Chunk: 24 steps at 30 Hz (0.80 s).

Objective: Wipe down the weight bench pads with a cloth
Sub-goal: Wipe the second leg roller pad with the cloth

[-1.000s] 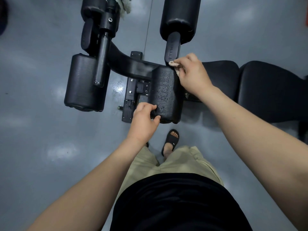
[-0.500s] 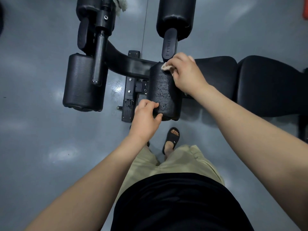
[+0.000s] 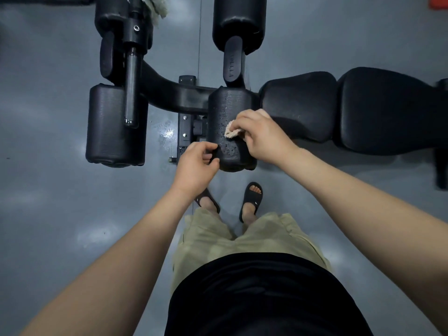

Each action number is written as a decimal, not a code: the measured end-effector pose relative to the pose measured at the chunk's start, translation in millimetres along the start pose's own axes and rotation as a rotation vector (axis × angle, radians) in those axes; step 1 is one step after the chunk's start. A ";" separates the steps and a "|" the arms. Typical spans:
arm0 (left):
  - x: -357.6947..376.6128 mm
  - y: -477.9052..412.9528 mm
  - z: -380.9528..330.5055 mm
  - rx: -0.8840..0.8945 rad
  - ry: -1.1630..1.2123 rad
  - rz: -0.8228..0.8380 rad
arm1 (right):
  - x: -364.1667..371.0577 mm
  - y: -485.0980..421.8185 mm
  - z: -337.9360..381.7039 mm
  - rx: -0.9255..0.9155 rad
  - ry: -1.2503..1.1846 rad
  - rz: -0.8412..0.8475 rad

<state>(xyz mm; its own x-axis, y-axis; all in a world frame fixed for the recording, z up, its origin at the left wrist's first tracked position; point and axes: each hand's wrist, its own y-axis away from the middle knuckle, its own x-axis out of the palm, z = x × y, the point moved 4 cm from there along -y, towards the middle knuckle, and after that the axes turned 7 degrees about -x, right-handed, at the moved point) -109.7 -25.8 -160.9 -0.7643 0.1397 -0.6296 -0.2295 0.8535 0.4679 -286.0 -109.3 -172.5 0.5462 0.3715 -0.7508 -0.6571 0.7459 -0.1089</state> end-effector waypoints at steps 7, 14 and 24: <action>1.7 -3.1 0.7 0.082 -0.057 -0.007 | 9.9 30.9 19.5 -0.006 -0.052 -0.022; 3.2 -0.5 2.6 0.106 -0.073 -0.044 | 20.7 52.0 31.9 -0.002 -0.081 -0.037; 6.3 0.7 -3.6 0.115 -0.079 -0.027 | 27.9 85.4 35.3 -0.008 -0.020 0.003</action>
<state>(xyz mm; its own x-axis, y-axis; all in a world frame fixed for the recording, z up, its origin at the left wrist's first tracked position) -116.7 -26.1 -162.3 -0.7080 0.1509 -0.6900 -0.1753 0.9088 0.3786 -308.5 -15.8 -179.7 0.5543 0.3852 -0.7379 -0.6632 0.7401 -0.1118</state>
